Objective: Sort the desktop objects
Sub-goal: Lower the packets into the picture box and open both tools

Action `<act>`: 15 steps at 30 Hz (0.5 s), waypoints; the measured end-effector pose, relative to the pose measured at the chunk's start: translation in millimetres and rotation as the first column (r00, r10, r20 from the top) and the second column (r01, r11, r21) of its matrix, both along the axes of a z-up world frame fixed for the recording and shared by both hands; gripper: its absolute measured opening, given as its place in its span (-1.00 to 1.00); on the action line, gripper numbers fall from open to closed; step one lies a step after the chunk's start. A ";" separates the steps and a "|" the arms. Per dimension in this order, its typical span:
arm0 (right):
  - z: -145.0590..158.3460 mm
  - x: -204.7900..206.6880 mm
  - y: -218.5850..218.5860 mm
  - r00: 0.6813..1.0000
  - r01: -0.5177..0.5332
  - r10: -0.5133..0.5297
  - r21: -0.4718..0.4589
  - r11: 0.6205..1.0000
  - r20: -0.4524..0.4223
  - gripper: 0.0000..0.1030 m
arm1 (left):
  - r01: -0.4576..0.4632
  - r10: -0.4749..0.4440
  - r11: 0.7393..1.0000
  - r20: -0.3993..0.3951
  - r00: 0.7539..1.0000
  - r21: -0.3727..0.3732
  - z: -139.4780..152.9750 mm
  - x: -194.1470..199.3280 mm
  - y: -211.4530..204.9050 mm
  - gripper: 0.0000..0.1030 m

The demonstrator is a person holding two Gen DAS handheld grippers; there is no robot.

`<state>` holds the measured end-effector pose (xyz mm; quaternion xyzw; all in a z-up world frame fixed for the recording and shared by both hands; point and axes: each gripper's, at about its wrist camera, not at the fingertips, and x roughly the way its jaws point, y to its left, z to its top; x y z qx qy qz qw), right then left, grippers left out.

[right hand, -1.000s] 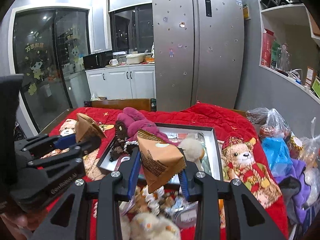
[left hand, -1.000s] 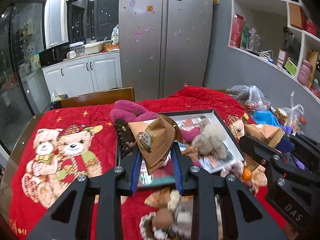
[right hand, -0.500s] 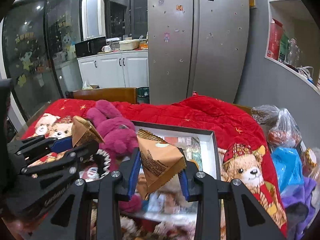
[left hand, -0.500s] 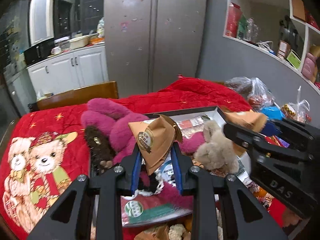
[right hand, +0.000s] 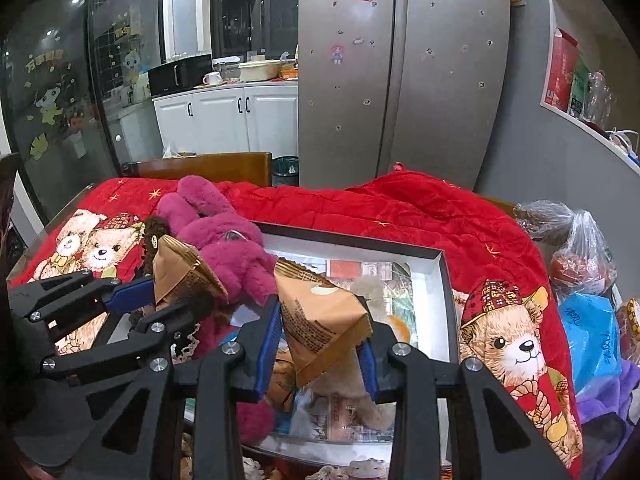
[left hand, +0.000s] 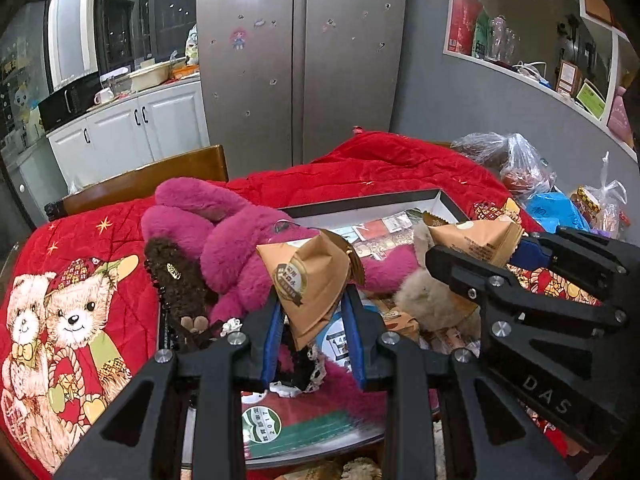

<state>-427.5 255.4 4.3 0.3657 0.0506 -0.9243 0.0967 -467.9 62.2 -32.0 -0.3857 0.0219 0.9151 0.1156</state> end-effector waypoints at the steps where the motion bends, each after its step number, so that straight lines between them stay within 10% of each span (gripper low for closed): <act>1: -0.7 0.0 0.6 1.000 -0.002 0.002 -0.006 1.000 0.003 -0.32 | -0.003 0.003 1.000 0.002 1.000 0.003 -0.5 -0.7 -1.2 -0.43; 6: -0.6 -1.5 2.9 1.000 0.008 -0.006 -0.067 0.998 0.019 -0.31 | -0.023 0.023 1.000 -0.012 1.000 0.001 2.5 -0.7 -5.1 -0.31; 12: 2.5 -0.7 4.4 1.000 0.022 -0.021 -0.063 0.998 0.008 -0.24 | -0.137 0.137 0.991 0.006 0.991 -0.009 0.2 -7.5 -23.0 0.72; 15: 3.8 -1.8 9.2 0.999 0.038 -0.037 -0.074 0.997 0.011 0.21 | -0.151 0.151 0.987 0.014 0.988 0.058 1.5 -7.8 -35.1 0.76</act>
